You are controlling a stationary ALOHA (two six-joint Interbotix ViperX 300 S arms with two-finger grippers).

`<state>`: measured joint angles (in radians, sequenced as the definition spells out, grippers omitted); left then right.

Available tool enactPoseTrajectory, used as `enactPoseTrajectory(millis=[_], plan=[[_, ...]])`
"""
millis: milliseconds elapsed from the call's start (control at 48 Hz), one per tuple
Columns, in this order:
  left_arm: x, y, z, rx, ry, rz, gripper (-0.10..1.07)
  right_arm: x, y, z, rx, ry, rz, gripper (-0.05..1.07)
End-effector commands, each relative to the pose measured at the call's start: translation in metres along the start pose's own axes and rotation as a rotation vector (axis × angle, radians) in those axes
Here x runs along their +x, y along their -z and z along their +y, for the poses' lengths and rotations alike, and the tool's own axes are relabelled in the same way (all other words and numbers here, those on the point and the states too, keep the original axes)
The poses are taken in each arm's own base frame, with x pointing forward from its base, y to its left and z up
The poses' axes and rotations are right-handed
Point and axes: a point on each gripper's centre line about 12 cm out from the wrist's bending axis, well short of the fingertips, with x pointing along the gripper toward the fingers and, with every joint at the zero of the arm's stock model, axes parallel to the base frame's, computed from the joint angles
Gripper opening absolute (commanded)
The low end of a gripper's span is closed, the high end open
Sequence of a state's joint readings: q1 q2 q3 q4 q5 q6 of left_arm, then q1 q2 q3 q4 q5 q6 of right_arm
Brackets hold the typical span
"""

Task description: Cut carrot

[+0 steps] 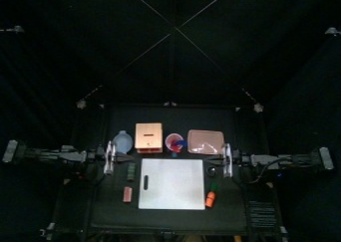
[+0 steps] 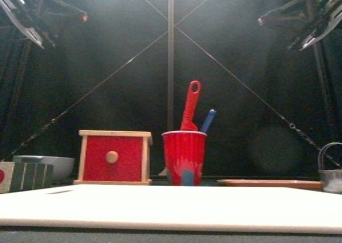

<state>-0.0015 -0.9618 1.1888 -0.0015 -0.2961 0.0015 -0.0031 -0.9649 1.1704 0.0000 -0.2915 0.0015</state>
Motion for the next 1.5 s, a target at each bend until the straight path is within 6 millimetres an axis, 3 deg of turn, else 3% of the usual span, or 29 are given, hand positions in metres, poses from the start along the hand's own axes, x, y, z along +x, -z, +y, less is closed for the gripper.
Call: enactPoseTrajectory(millis=[0, 271, 521, 854, 1104, 1208, 1479], plan=[[0.004, -0.01, 0.001, -0.029, -0.009, -0.052, -0.02, 0.003, -0.003, 0.001, 0.054, 0.001, -0.003, -0.01], [0.007, -0.006, 0.001, -0.04, -0.008, -0.064, -0.01, 0.007, 0.009, 0.011, 0.542, 0.005, 0.134, 0.05], [0.005, 0.0, 0.001, -0.039, -0.01, -0.055, -0.01, 0.004, 0.025, 0.04, 0.897, -0.02, 0.483, 0.08], [0.004, 0.004, 0.001, -0.051, -0.014, -0.044, -0.01, 0.0, 0.058, 0.061, 1.18, 0.125, 0.83, 0.09], [0.002, 0.011, 0.003, -0.071, -0.026, -0.026, -0.01, 0.012, 0.08, 0.09, 1.219, 0.248, 0.991, 0.11], [0.001, 0.014, 0.004, -0.077, -0.031, -0.018, -0.01, 0.015, 0.091, 0.1, 1.221, 0.35, 1.06, 0.21], [0.0, 0.019, 0.004, -0.078, -0.035, -0.006, -0.01, 0.01, 0.106, 0.117, 1.272, 0.691, 1.11, 0.64]])
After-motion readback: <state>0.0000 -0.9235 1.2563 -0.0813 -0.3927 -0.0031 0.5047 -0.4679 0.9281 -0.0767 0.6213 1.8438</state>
